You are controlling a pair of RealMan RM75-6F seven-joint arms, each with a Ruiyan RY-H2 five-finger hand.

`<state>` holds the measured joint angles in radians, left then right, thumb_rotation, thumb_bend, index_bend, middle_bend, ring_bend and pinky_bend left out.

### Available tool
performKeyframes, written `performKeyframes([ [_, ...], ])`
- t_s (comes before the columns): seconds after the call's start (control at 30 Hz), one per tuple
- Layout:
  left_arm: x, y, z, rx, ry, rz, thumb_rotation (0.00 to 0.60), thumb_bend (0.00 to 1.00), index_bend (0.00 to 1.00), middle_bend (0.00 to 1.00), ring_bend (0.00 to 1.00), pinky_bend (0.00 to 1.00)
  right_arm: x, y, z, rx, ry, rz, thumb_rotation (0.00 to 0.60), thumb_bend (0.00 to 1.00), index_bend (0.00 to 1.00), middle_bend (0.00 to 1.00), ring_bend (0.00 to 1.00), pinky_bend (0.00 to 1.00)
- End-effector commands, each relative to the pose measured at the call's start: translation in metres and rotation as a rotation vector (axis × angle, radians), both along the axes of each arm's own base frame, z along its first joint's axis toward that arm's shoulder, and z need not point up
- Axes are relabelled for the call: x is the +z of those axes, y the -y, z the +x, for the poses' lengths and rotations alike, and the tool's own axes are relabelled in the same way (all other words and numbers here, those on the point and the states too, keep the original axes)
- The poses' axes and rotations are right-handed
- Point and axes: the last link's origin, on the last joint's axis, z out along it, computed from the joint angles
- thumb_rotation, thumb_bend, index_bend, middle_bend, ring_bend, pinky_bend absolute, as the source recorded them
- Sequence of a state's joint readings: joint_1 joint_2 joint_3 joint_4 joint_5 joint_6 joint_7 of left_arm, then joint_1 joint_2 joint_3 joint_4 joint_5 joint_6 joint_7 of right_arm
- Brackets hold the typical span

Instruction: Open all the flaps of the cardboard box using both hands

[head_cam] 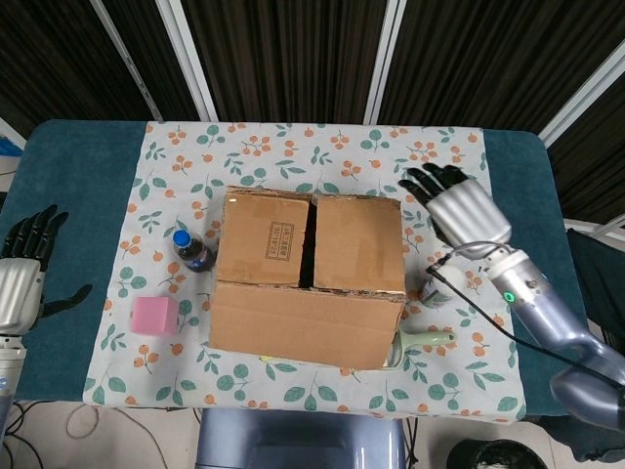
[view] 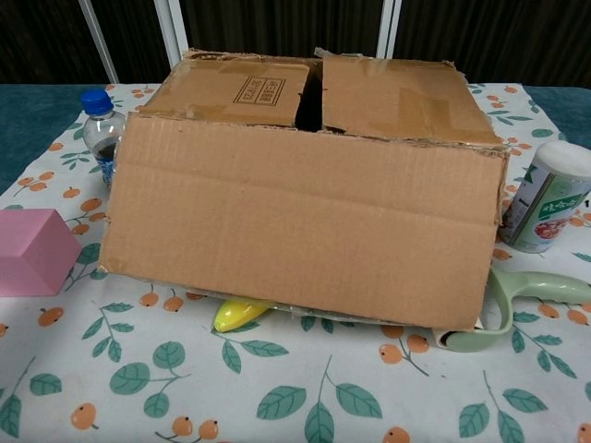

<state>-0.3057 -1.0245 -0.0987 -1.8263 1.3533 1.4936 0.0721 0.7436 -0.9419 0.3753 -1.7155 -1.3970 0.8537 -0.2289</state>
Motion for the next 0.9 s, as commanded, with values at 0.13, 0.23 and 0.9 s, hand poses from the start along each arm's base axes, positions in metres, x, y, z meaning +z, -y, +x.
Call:
performKeyframes([
  [0.13, 0.003, -0.001, 0.000, 0.003, 0.003, 0.004, 0.600, 0.15, 0.00, 0.00, 0.00, 0.06, -0.045, 0.023, 0.056, 0.135, -0.089, 0.109, 0.600, 1.00, 0.33, 0.28, 0.23, 0.26],
  [0.23, 0.004, -0.002, -0.001, 0.006, 0.004, 0.006, 0.600, 0.15, 0.00, 0.00, 0.00, 0.06, -0.062, 0.026, 0.070, 0.168, -0.095, 0.142, 0.600, 1.00, 0.36, 0.30, 0.24, 0.26],
  [0.9, 0.010, -0.006, -0.007, 0.024, 0.021, 0.011, 0.600, 0.15, 0.00, 0.00, 0.00, 0.06, -0.113, 0.032, 0.073, 0.177, -0.198, 0.230, 0.600, 1.00, 0.42, 0.36, 0.26, 0.26],
])
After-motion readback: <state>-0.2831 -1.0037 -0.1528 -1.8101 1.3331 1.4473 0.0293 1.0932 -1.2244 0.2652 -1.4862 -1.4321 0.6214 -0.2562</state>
